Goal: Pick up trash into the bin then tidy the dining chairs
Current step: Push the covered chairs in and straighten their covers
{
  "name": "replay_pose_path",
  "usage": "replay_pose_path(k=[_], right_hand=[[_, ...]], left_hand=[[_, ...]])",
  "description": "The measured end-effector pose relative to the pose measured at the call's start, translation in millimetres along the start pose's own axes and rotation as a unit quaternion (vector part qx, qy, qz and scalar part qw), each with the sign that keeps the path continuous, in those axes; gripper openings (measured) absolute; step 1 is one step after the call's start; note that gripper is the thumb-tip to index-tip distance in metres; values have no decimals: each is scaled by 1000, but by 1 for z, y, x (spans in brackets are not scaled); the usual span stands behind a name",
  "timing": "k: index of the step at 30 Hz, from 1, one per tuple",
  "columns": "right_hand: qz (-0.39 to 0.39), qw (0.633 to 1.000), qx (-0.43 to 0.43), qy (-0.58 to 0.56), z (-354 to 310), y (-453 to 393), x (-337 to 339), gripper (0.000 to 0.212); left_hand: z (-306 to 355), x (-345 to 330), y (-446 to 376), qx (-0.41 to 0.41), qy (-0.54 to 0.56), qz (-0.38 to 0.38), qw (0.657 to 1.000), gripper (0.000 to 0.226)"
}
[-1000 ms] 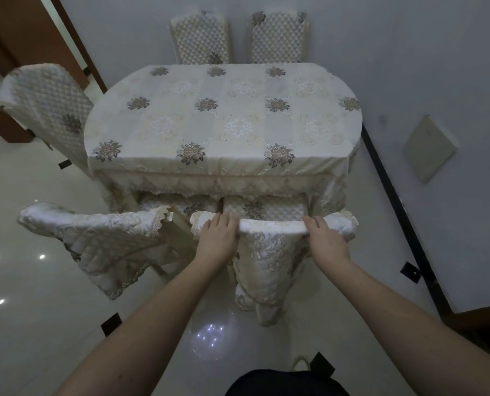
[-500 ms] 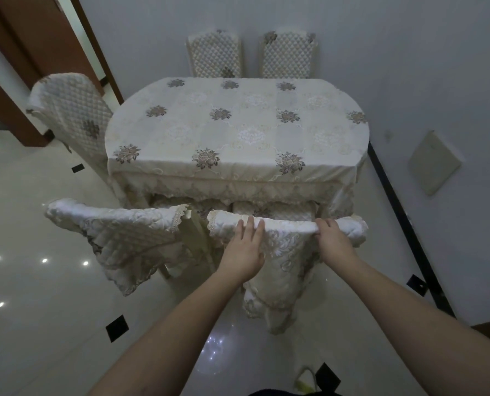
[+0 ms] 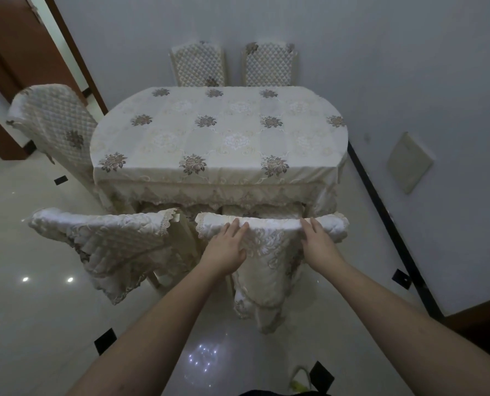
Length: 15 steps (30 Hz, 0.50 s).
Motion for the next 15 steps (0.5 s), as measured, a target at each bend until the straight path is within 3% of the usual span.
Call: replay_pose_path(k=[4, 7, 11, 15], right_hand=[[5, 1000, -23, -3, 13, 15, 2, 55], [-10, 991, -95, -98, 25, 17, 1, 55], [-39, 945, -186, -267, 29, 18, -3, 59], [-50, 902, -218, -368, 20, 14, -1, 54]], left_hand=[[0, 5, 8, -8, 3, 22, 1000, 68], [-10, 9, 6, 16, 7, 23, 1000, 73], [-12, 4, -5, 38, 47, -28, 998, 80], [-11, -4, -8, 44, 74, -46, 995, 86]])
Point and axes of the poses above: each hand's wrist, its own y-axis away from the middle knuckle, its own x-axis out of the back of the hand, z = x × y, the point moved 9 cm from there along -y, towards the middle knuckle, and after that the axes turned 5 degrees about -y, right-handed, at the moved point
